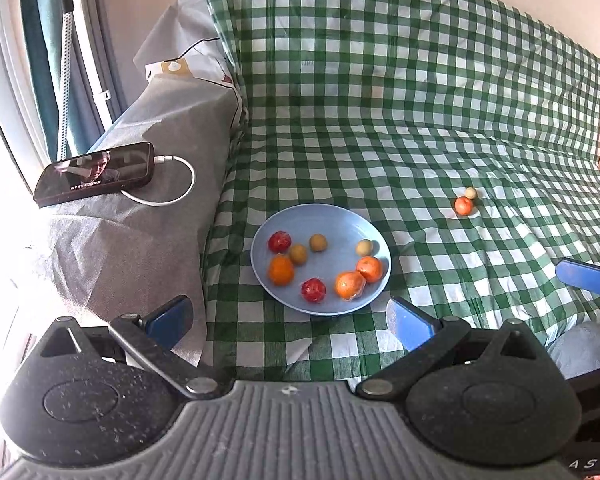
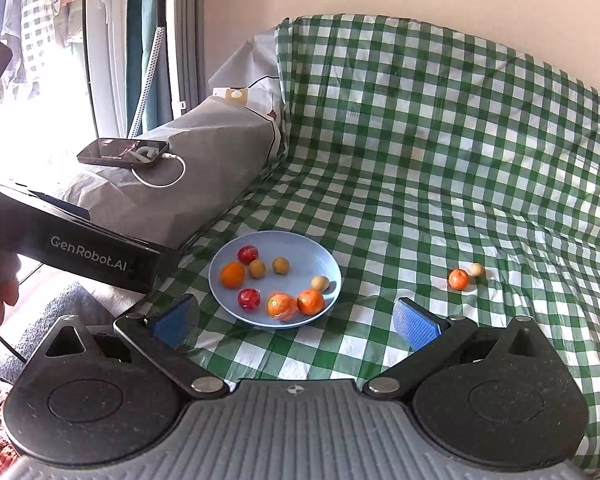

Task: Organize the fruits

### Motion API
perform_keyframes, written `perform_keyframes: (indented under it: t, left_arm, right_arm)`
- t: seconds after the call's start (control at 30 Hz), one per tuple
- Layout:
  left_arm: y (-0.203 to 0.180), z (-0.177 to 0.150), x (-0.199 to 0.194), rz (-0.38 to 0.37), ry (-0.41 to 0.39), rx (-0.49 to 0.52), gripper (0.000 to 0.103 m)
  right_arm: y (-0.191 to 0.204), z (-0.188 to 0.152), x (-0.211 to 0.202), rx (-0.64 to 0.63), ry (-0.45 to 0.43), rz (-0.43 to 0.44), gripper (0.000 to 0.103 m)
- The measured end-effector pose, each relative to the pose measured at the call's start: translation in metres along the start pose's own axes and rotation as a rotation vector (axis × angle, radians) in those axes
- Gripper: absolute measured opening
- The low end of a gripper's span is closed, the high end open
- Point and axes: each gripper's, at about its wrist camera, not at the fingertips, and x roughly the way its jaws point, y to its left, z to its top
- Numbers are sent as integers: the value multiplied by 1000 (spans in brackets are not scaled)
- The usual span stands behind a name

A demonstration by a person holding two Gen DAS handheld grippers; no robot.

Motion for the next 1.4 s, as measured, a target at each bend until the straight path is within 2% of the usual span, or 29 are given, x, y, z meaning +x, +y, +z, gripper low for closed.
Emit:
perform_keyframes:
  t: [1.4]
  left_arm:
    - [1,7,46,-9,113,5,103]
  right_arm:
    - [-9,-4,42,74,98,1,102]
